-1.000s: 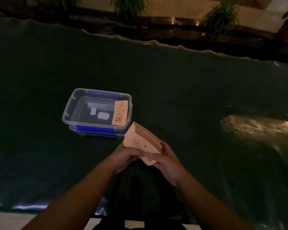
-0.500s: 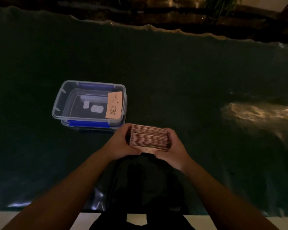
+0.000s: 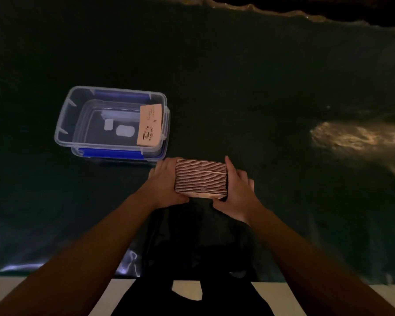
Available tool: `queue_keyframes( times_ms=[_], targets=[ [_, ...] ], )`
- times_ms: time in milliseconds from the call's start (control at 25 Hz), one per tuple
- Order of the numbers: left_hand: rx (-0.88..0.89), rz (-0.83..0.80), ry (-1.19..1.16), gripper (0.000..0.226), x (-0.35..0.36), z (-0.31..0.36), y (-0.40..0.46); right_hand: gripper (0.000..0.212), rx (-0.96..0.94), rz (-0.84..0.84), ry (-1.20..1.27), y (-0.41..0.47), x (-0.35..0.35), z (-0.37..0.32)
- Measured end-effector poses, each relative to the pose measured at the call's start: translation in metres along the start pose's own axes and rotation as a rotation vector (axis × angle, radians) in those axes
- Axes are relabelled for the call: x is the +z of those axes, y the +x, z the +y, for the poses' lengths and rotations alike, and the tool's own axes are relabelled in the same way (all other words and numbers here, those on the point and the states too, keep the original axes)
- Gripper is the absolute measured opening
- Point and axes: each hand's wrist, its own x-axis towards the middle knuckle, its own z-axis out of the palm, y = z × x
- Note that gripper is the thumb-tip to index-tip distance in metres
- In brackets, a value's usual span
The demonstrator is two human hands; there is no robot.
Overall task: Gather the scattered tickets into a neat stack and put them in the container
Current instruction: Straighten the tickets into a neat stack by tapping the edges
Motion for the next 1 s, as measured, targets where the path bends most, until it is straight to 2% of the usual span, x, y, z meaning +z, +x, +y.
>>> queue_keyframes(
  times_ms=[280,560,880,1000],
  targets=[
    [0.038,0.008,0.188,0.124,0.01,-0.007,0.0,0.133,-0.042,0.026,-0.038,0.002,0.011,0.003],
    [0.008,0.052,0.092,0.117,0.015,-0.015,-0.001,0.133,-0.123,0.087,-0.051,-0.003,0.01,0.005],
    [0.048,0.009,0.181,0.124,0.013,-0.015,0.003,0.125,-0.267,0.172,-0.373,-0.005,0.006,0.004],
    [0.041,0.012,0.167,0.117,0.013,-0.014,0.002,0.122,-0.253,0.137,-0.303,-0.005,0.008,0.004]
  ],
)
